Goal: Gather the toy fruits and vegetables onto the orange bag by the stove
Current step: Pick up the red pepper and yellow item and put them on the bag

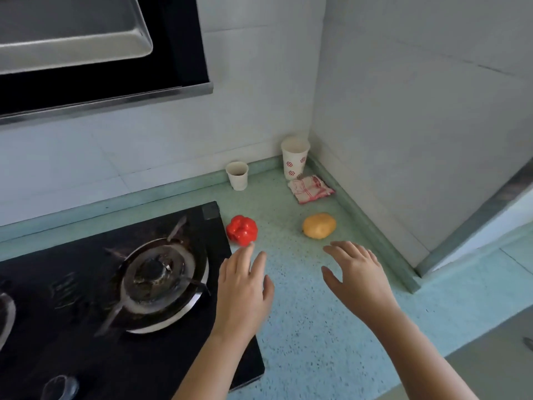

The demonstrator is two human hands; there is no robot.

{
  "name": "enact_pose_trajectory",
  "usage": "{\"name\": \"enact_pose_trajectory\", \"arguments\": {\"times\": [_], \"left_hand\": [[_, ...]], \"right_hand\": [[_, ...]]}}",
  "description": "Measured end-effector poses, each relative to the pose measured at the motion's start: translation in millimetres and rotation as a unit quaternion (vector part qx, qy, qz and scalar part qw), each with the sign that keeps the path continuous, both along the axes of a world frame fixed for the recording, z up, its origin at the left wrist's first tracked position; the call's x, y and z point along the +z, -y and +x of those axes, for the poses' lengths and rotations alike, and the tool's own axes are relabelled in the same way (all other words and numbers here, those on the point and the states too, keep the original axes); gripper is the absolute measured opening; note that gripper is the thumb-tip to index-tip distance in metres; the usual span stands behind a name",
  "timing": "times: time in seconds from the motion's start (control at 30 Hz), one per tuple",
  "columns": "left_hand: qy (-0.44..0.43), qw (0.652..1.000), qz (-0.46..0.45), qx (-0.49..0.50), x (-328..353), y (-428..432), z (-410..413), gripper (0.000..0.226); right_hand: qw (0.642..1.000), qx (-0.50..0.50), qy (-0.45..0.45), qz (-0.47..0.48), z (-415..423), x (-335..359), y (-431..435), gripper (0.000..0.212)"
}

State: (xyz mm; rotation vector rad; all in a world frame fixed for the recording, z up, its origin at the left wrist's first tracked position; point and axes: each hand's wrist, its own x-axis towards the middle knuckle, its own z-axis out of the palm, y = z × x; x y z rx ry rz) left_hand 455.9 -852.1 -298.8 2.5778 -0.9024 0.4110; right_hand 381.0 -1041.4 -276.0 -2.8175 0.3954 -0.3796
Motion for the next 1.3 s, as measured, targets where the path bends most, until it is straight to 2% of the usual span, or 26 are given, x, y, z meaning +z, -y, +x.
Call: {"name": "enact_pose_trajectory", "arguments": {"times": [0.27, 0.47, 0.77, 1.0, 1.3], "left_hand": [[-0.022, 0.994, 0.040, 0.097, -31, 25, 55, 0.051], [-0.048, 0.993, 0.064, 0.092, -49, 43, 102, 0.058], [-0.089, 0.986, 0.080, 0.113, -77, 56, 145, 0.055], [-0.121, 0.983, 0.062, 0.123, -82, 60, 155, 0.051], [-0.129, 0.986, -0.006, 0.110, -77, 54, 147, 0.043]], "right_hand": [[0.998, 0.023, -0.052, 0.036, 58, -31, 46, 0.043], [0.994, 0.012, -0.078, 0.071, 95, -55, 72, 0.050], [0.992, 0.030, -0.076, 0.091, 129, -92, 100, 0.055], [0.991, 0.049, -0.070, 0.108, 145, -105, 98, 0.061], [0.983, -0.011, -0.069, 0.170, 140, -109, 89, 0.059]]}}
